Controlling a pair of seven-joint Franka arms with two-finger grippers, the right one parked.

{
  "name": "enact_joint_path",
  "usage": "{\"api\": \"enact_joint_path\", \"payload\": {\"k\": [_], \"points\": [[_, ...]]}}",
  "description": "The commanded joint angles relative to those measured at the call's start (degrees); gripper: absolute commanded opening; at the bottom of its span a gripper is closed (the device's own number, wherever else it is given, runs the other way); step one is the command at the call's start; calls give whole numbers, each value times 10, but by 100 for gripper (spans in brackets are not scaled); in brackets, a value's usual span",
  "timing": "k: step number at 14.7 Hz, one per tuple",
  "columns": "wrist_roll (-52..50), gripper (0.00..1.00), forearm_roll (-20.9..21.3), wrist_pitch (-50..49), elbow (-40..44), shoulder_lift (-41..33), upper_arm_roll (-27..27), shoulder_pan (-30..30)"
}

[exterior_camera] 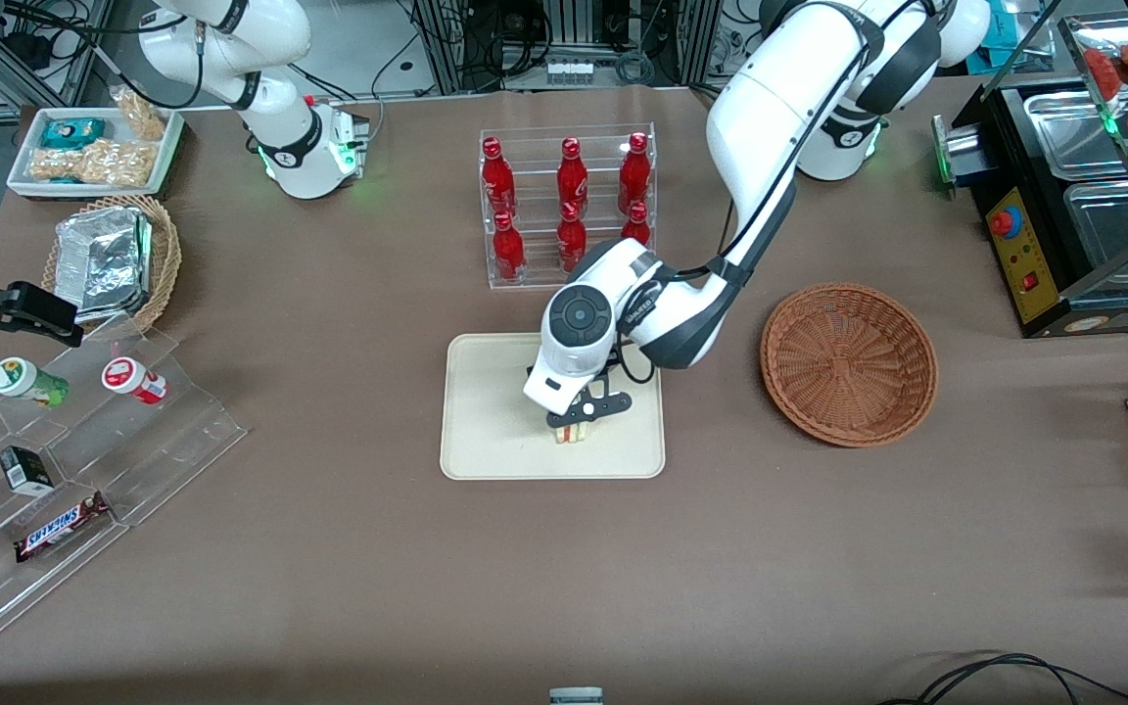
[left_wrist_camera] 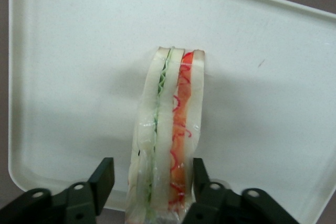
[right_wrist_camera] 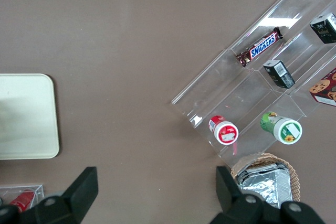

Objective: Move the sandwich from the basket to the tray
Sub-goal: 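Lower the sandwich onto the tray and open the left gripper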

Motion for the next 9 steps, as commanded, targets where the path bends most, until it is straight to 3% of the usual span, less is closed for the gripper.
{"api": "enact_joint_path", "payload": {"k": [1, 5, 9], "points": [[-25, 100, 33, -15, 22, 5, 8, -11], [-18, 100, 54, -73, 19, -58, 28, -2], [46, 100, 27, -154, -44, -193, 25, 82]]}}
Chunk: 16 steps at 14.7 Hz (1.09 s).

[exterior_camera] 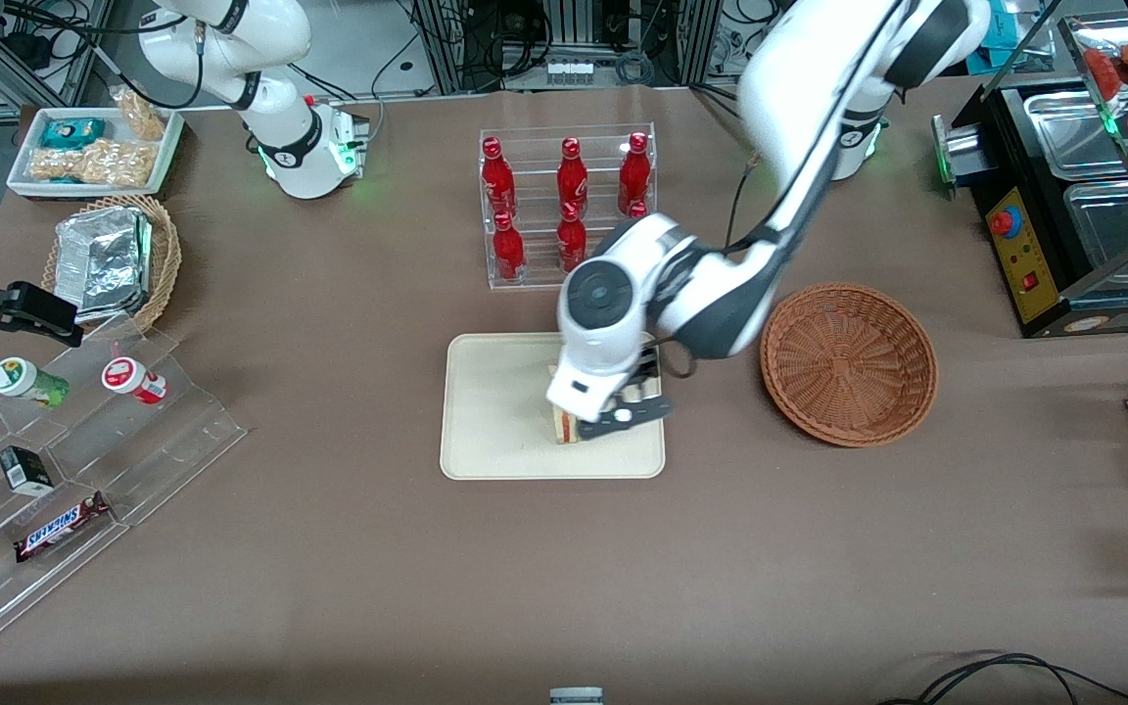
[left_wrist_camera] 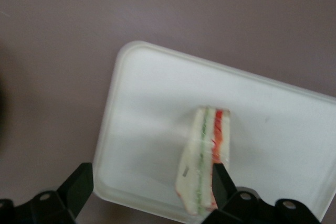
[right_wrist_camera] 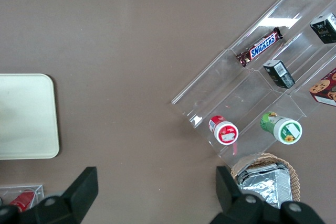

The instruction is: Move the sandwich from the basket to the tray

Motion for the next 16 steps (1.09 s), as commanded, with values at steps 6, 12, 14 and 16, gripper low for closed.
{"api": "enact_joint_path", "payload": {"k": [6, 12, 14, 16], "points": [[246, 100, -51, -250, -91, -218, -2, 200], [429, 100, -45, -313, -91, -287, -6, 332], [441, 100, -46, -313, -97, -313, -16, 359], [442, 100, -47, -309, -119, -340, -35, 381]]}}
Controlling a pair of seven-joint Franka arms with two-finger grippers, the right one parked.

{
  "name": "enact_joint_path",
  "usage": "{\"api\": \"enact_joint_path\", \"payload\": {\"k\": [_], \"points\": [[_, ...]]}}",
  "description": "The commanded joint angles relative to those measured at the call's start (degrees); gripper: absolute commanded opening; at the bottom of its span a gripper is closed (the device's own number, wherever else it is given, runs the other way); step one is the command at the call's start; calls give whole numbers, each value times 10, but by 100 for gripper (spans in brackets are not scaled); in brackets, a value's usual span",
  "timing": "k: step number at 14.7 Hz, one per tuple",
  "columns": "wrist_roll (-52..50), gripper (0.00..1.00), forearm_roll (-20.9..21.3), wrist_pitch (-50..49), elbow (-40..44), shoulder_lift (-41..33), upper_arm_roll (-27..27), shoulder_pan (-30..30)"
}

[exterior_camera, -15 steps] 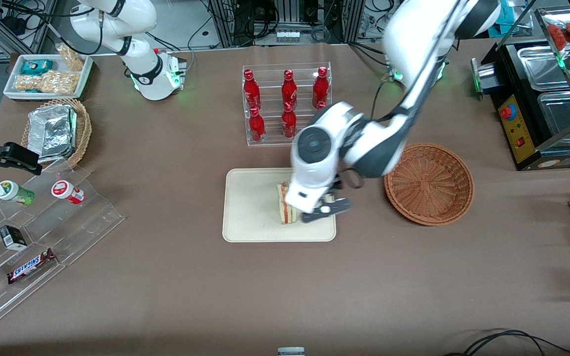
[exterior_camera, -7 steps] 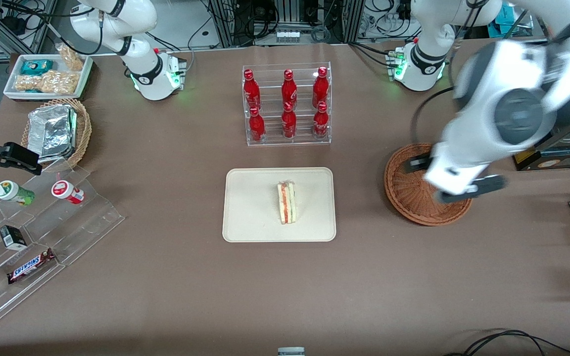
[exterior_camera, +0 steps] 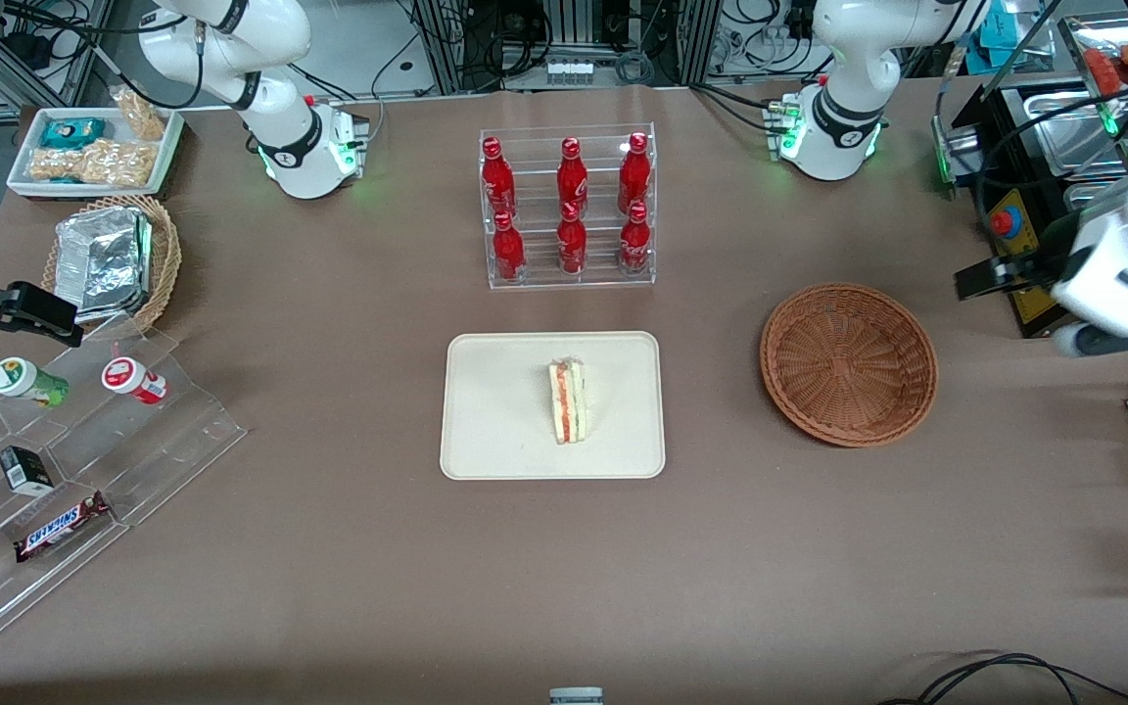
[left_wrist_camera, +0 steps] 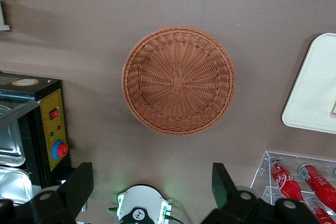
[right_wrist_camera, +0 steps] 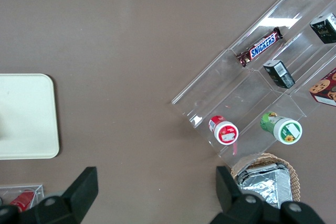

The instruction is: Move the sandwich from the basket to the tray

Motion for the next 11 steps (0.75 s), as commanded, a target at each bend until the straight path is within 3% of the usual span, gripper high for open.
{"api": "enact_joint_path", "payload": {"k": [1, 11], "points": [[5, 100, -1, 10, -58, -58, -35, 24], [4, 100, -10, 45, -72, -71, -38, 24]]}}
